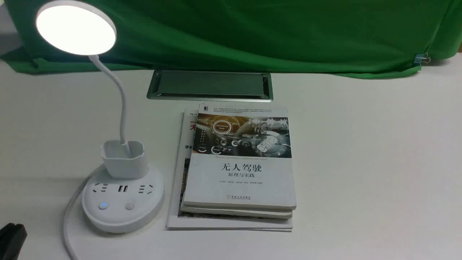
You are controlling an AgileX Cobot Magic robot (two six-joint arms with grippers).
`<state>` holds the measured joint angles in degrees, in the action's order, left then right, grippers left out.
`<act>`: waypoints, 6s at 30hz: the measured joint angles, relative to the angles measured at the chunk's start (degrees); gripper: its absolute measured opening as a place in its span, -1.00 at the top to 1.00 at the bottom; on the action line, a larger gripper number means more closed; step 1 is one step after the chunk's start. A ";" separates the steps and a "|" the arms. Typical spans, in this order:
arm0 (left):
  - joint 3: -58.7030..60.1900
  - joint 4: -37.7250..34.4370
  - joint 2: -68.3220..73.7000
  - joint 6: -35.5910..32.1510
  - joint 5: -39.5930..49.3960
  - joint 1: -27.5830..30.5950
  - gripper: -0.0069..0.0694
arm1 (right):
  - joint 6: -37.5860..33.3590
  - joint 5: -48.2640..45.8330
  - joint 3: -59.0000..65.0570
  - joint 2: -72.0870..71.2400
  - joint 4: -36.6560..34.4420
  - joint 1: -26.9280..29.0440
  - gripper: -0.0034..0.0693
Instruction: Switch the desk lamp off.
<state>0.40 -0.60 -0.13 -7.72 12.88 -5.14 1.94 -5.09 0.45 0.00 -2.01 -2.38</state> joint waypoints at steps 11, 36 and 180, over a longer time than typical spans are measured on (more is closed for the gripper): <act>0.00 0.00 0.00 0.00 0.00 0.00 0.77 | 0.00 0.00 0.00 0.00 0.00 0.00 0.81; 0.00 -4.80 0.00 0.38 -9.79 0.00 0.77 | 0.00 0.05 0.00 0.00 0.00 0.00 0.81; -30.16 -5.46 20.59 10.42 12.87 -11.41 0.77 | 0.00 -0.01 0.00 0.00 0.00 0.00 0.81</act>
<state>-29.75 -6.06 20.47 2.70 25.75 -16.55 1.94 -5.10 0.45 0.00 -2.01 -2.38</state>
